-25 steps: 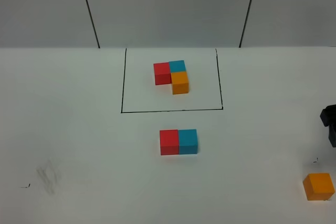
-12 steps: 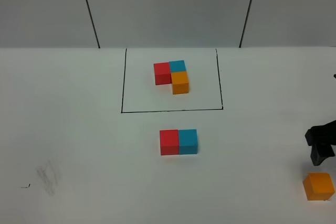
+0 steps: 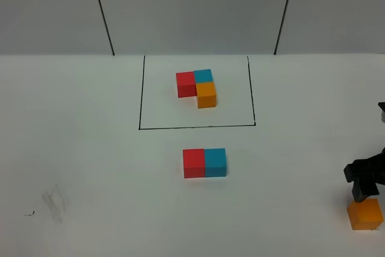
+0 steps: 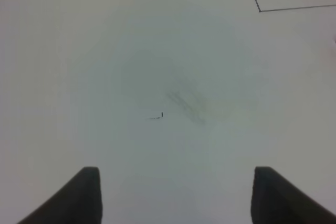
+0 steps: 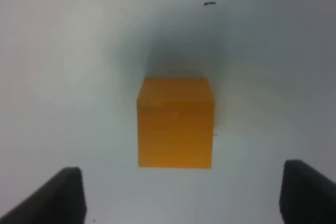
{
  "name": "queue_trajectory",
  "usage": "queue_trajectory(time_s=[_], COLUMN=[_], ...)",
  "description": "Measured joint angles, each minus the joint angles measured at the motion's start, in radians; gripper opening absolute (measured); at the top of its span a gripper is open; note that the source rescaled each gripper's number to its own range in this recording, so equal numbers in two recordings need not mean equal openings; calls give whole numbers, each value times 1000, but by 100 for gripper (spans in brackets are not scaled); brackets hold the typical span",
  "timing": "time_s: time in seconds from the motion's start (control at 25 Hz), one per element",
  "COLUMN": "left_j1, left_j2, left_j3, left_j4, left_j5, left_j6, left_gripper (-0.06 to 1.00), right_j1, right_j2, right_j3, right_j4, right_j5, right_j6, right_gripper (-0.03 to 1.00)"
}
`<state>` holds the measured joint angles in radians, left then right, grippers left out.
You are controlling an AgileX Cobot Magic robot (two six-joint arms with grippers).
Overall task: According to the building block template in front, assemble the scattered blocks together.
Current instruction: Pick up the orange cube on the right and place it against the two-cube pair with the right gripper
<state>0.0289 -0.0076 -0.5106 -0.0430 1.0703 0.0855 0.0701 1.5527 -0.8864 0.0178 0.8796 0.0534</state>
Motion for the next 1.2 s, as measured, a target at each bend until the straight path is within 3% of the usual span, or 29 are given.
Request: queue_trajectory(time_s=[0.48, 0.8, 1.2], left_j1=[0, 0, 0], left_j2=[0, 0, 0], left_j3=[0, 0, 0], left_j4=[0, 0, 0], left_j5=[0, 0, 0], left_j6=[0, 0, 0], left_gripper=[54, 54, 54], right_j1=[0, 0, 0], right_j2=[19, 83, 140], right_j3=[3, 72, 83], right_j4=[2, 2, 3], right_j5=[-34, -144, -184], right_j6=[1, 0, 1], right_gripper=[53, 53, 53])
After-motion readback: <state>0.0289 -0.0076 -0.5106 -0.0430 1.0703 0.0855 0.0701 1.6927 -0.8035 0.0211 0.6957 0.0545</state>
